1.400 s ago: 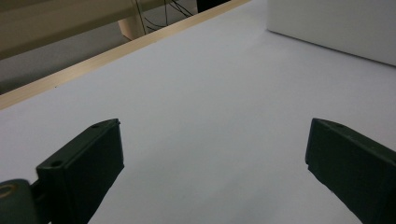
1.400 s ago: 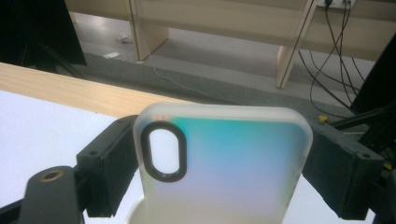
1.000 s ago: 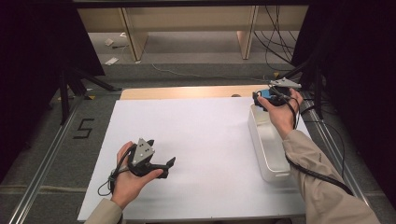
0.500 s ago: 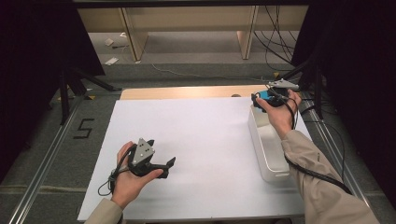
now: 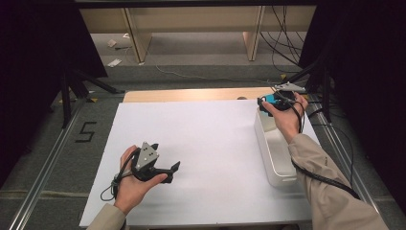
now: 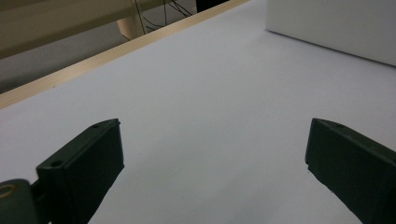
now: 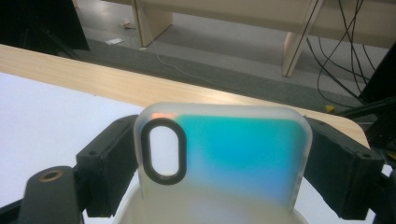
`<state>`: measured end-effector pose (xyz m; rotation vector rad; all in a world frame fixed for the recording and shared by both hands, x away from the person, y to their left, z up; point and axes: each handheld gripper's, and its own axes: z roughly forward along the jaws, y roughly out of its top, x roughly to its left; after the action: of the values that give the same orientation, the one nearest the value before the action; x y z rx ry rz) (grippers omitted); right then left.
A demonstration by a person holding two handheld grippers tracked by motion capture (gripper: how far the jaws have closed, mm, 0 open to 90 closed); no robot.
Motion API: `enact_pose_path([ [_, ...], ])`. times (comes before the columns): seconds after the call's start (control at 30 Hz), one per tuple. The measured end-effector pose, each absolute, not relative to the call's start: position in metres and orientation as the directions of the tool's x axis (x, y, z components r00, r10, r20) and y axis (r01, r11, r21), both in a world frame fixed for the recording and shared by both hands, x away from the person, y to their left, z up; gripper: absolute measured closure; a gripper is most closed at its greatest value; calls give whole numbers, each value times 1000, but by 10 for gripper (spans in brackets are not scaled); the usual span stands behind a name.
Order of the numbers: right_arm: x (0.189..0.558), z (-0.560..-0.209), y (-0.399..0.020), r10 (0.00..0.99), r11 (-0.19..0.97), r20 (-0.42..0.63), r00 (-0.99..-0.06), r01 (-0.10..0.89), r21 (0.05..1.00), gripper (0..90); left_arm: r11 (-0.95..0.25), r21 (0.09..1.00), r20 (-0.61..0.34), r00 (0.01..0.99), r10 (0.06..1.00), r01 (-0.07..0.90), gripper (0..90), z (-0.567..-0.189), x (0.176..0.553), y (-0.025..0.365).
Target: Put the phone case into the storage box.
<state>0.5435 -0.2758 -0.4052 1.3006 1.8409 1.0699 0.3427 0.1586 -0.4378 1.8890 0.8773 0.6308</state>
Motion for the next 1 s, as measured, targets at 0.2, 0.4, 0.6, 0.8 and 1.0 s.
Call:
enact_pose_path([
  [0.2, 544, -407, -277, 948, 181, -39, -316, 433, 883, 176, -312, 897, 60, 612, 788, 313, 35, -438, 343, 158],
  [0.4, 545, -409, -276, 945, 192, -50, -324, 425, 885, 175, -314, 897, 64, 613, 788, 311, 35, -438, 343, 159],
  [0.6, 547, -412, -279, 947, 189, -44, -320, 437, 880, 172, -314, 897, 64, 612, 788, 311, 35, -438, 343, 159],
  [0.8, 547, -412, -279, 946, 193, -49, -320, 435, 880, 169, -314, 897, 64, 612, 788, 311, 35, -438, 343, 159],
  [1.0, 548, -413, -279, 946, 192, -49, -322, 433, 881, 159, -314, 897, 63, 613, 788, 311, 35, -438, 343, 159],
])
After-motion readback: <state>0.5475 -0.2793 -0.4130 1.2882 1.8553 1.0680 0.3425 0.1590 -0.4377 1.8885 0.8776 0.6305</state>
